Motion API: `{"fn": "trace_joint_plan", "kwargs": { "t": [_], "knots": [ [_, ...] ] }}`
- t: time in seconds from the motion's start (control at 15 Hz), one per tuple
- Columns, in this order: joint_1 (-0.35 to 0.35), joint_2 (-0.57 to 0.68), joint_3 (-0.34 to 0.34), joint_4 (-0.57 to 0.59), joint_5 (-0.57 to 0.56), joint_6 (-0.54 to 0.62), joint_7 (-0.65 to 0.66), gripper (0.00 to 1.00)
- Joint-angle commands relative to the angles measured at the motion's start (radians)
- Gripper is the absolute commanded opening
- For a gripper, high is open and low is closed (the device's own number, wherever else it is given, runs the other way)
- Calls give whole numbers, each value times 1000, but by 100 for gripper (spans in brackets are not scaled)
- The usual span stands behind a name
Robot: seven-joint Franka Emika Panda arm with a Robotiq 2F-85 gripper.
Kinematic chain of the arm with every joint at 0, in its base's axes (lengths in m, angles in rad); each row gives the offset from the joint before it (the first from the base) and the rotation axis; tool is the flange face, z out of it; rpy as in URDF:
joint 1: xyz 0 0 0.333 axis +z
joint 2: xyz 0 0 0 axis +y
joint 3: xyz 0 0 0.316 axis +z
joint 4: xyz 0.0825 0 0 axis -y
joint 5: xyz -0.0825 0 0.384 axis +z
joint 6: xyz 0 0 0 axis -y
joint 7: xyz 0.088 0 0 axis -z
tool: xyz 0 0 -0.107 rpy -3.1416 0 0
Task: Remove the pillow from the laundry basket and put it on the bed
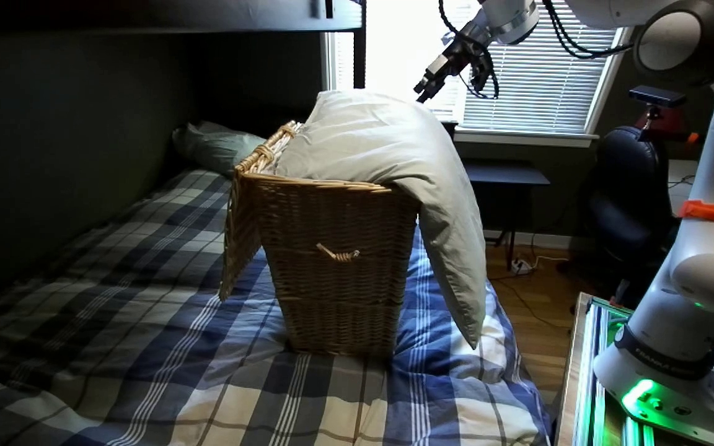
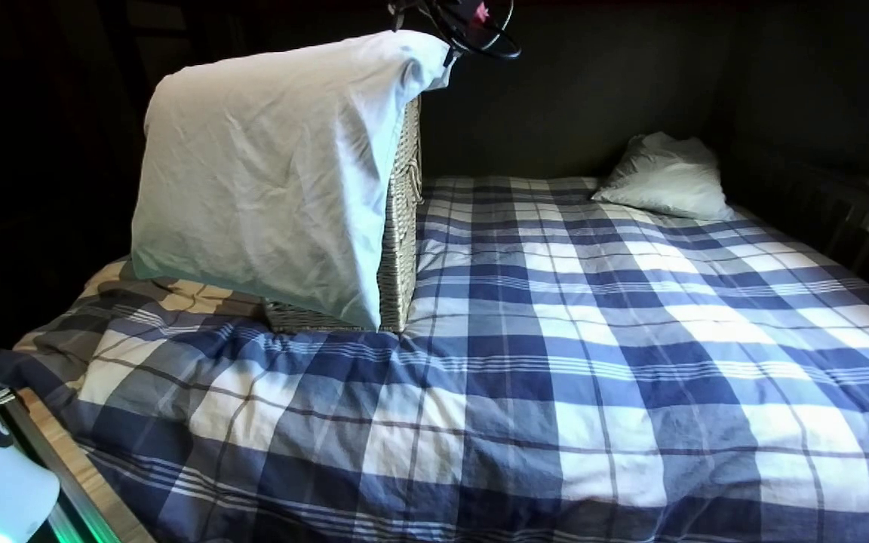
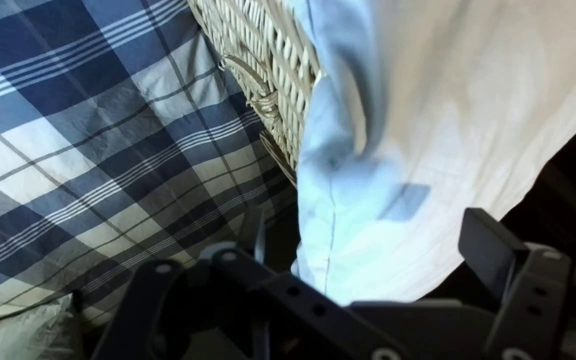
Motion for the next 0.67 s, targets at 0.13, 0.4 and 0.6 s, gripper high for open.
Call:
{"fn": "trace_joint_plan", "kwargs": {
  "t": [0.13, 0.4, 0.6],
  "knots": [
    [-89, 90, 112, 94, 21, -180, 32, 100],
    [-98, 92, 138, 100, -6, -266, 102, 74],
    [-102, 75, 142, 114, -16, -306, 164, 50]
  ]
}}
